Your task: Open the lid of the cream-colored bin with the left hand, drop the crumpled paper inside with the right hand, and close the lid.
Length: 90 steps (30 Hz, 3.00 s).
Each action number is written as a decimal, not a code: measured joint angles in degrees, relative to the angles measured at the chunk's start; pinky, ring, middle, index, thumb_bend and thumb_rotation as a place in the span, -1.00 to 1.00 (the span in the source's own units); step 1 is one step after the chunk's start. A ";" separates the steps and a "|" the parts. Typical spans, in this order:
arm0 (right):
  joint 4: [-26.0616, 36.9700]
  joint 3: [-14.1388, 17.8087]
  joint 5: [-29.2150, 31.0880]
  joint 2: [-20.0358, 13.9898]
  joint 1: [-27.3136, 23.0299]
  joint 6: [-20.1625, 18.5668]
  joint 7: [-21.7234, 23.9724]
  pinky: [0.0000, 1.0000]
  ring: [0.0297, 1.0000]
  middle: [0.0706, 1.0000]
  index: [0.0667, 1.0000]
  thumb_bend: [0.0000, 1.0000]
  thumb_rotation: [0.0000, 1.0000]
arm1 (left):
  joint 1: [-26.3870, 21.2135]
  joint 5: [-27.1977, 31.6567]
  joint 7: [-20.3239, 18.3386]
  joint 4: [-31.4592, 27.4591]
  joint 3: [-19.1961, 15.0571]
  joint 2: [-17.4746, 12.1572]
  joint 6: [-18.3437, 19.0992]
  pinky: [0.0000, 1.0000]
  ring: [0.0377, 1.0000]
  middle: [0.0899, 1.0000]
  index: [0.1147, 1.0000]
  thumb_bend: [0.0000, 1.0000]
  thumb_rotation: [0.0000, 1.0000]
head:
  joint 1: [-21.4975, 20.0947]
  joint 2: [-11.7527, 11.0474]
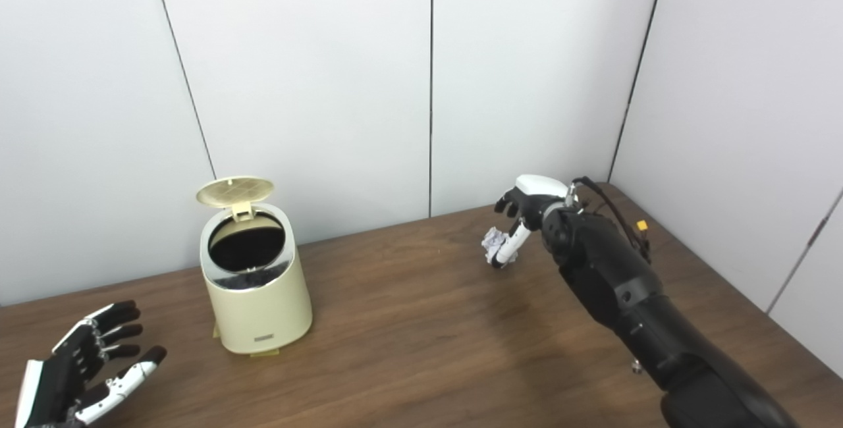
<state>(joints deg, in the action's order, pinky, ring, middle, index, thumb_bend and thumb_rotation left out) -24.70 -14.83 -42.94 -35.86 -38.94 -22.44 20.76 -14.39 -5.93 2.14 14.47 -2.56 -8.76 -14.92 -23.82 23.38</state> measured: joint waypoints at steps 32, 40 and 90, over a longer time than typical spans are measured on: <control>-0.08 -3.27 3.31 -0.37 1.81 4.63 1.29 0.05 -0.05 0.00 -0.01 0.13 -1.00 | 2.19 -0.79 -1.97 -3.05 -0.02 -0.80 3.27 0.35 0.46 0.48 0.48 0.35 -0.77 | -0.09 2.55; -0.40 -3.21 2.83 -0.42 2.48 5.27 -1.90 0.02 -0.10 -0.06 -0.12 0.04 -1.00 | 2.18 -0.93 -2.05 -3.06 -0.01 -0.86 4.06 0.33 0.43 0.47 0.47 0.33 -0.81 | -0.09 3.08; 22.15 -1.82 1.00 15.53 -8.53 -2.81 2.47 -0.26 -0.21 -0.09 -0.09 0.04 -1.00 | 0.48 -3.56 -0.47 -1.68 2.89 2.80 4.59 0.26 0.44 0.50 0.45 0.42 -0.69 | 13.44 2.90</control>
<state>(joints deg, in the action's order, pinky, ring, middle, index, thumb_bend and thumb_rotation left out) -2.55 -16.65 -41.95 -20.33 -47.47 -25.24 23.23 -13.92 -9.49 1.68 12.79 0.33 -5.96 -10.33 -10.37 26.28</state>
